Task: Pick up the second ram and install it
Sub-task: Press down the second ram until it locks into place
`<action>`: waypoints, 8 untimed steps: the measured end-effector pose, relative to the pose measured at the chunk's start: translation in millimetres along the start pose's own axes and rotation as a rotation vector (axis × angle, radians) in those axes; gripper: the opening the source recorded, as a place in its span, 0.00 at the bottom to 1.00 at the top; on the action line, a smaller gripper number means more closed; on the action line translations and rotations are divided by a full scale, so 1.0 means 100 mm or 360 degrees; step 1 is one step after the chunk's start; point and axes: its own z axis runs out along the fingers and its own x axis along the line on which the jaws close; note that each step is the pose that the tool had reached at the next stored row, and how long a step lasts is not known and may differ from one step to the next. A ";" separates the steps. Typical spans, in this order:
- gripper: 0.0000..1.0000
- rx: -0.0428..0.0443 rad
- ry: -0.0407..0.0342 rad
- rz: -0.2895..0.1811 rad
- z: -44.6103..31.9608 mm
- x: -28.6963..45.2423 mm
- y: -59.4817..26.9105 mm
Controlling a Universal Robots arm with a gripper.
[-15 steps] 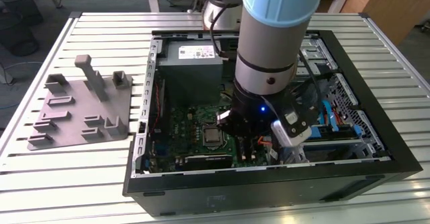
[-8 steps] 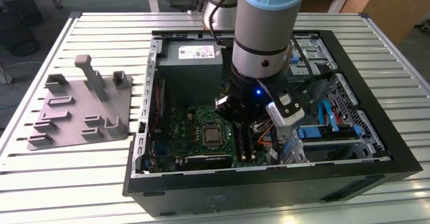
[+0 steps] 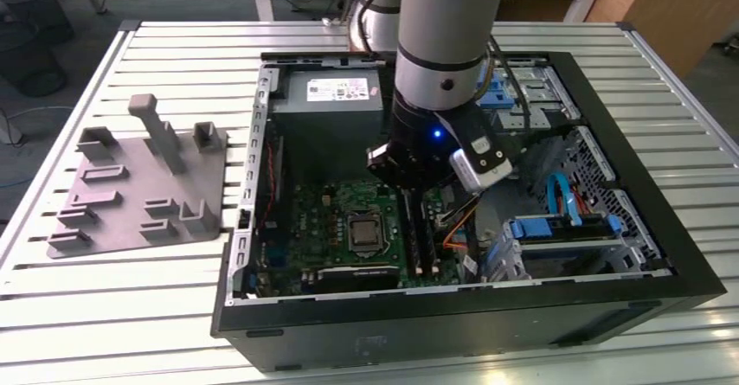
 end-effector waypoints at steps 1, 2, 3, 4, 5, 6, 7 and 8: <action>0.10 -0.0004 0.0000 0.0000 -0.003 0.000 0.000; 0.10 -0.0006 0.0000 0.0000 -0.019 0.000 -0.001; 0.10 -0.0009 -0.0001 0.0000 -0.042 0.000 -0.002; 0.10 -0.0013 -0.0001 0.0000 -0.067 0.001 -0.003; 0.10 -0.0014 -0.0002 0.0000 -0.100 0.001 -0.005; 0.10 -0.0015 -0.0002 0.0000 -0.139 0.001 -0.008; 0.10 -0.0015 -0.0003 0.0000 -0.175 0.001 -0.010; 0.10 -0.0017 -0.0003 0.0000 -0.203 0.001 -0.011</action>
